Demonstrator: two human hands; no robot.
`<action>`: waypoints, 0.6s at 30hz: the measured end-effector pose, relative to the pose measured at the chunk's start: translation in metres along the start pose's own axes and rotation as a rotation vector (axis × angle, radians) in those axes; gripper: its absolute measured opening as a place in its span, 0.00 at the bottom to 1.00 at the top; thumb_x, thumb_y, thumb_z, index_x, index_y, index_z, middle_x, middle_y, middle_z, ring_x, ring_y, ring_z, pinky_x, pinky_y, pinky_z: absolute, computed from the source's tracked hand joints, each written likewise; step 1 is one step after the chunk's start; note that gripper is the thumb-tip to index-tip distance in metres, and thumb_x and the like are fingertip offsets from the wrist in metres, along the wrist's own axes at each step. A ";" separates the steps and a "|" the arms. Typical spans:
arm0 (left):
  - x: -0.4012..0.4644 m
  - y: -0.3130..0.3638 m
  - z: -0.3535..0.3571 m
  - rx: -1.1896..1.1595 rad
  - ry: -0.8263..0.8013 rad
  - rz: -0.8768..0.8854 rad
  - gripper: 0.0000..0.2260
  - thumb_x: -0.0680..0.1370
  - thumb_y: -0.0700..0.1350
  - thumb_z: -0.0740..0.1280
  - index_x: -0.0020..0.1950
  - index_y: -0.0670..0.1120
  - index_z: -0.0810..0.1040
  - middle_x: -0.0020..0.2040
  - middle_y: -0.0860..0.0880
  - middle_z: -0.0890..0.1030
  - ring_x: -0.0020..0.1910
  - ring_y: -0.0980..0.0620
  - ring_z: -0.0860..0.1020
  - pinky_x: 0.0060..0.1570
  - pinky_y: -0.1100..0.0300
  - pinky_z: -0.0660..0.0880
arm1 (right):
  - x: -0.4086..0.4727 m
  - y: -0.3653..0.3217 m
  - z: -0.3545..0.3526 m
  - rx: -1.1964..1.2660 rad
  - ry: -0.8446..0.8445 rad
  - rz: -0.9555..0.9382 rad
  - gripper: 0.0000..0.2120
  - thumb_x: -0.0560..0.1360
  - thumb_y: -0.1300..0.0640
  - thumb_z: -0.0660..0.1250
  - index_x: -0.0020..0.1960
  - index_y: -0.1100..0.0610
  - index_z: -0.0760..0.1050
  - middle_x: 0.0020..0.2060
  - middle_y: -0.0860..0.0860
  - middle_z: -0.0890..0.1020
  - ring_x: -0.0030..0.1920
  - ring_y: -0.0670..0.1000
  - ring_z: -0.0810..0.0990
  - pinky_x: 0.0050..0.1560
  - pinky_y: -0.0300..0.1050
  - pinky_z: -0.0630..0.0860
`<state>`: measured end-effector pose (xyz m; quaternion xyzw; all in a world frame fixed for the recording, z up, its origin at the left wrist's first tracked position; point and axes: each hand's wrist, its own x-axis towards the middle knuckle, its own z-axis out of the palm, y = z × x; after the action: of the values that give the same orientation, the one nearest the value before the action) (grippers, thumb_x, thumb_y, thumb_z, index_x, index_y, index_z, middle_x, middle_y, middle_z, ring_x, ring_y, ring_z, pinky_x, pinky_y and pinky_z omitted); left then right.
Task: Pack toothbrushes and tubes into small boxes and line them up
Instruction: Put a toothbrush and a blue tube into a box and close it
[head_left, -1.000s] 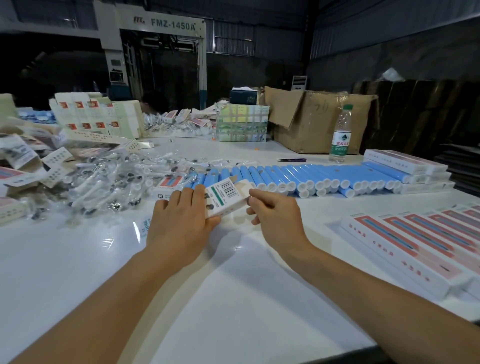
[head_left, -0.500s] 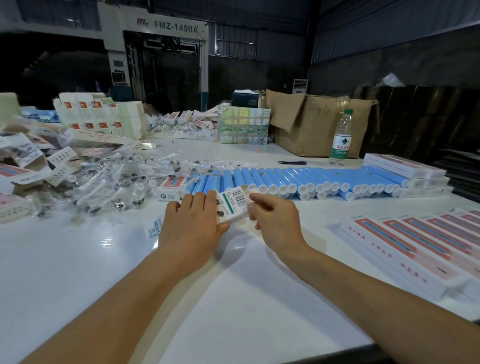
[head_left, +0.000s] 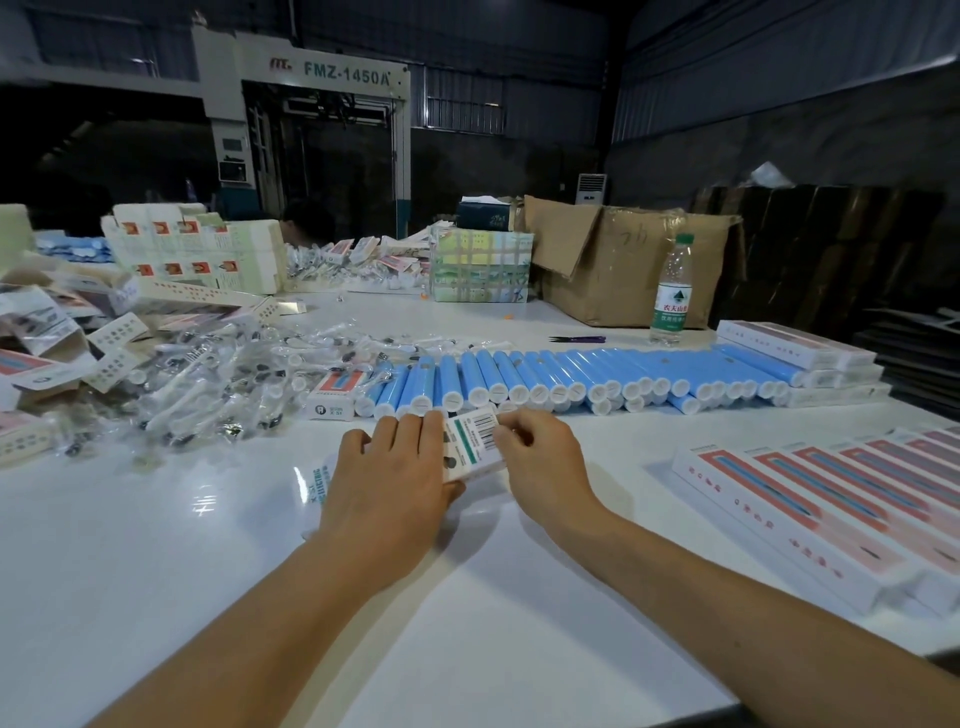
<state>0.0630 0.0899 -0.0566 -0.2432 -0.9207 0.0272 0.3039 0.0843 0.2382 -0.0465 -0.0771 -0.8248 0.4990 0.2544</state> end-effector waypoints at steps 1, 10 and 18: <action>0.000 0.000 0.000 0.008 -0.001 0.004 0.29 0.80 0.62 0.50 0.74 0.46 0.50 0.67 0.50 0.66 0.62 0.50 0.65 0.57 0.54 0.63 | 0.000 0.001 0.001 -0.011 -0.004 -0.006 0.09 0.80 0.58 0.61 0.42 0.51 0.75 0.48 0.51 0.78 0.47 0.46 0.78 0.40 0.35 0.75; 0.001 0.003 -0.001 0.032 -0.022 -0.001 0.30 0.80 0.62 0.48 0.75 0.45 0.50 0.67 0.50 0.65 0.62 0.50 0.66 0.55 0.56 0.62 | -0.003 -0.004 0.000 0.003 0.002 -0.015 0.12 0.80 0.59 0.60 0.39 0.52 0.76 0.46 0.51 0.75 0.45 0.46 0.76 0.43 0.38 0.76; 0.006 0.002 -0.010 -0.137 0.037 -0.122 0.31 0.77 0.63 0.47 0.75 0.46 0.54 0.67 0.50 0.67 0.64 0.48 0.66 0.55 0.55 0.64 | 0.011 -0.011 -0.015 0.542 0.109 0.290 0.33 0.71 0.49 0.72 0.72 0.51 0.62 0.66 0.52 0.72 0.63 0.52 0.72 0.63 0.55 0.71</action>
<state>0.0657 0.0934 -0.0455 -0.2075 -0.9277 -0.0590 0.3046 0.0839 0.2489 -0.0277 -0.1498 -0.6274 0.7269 0.2356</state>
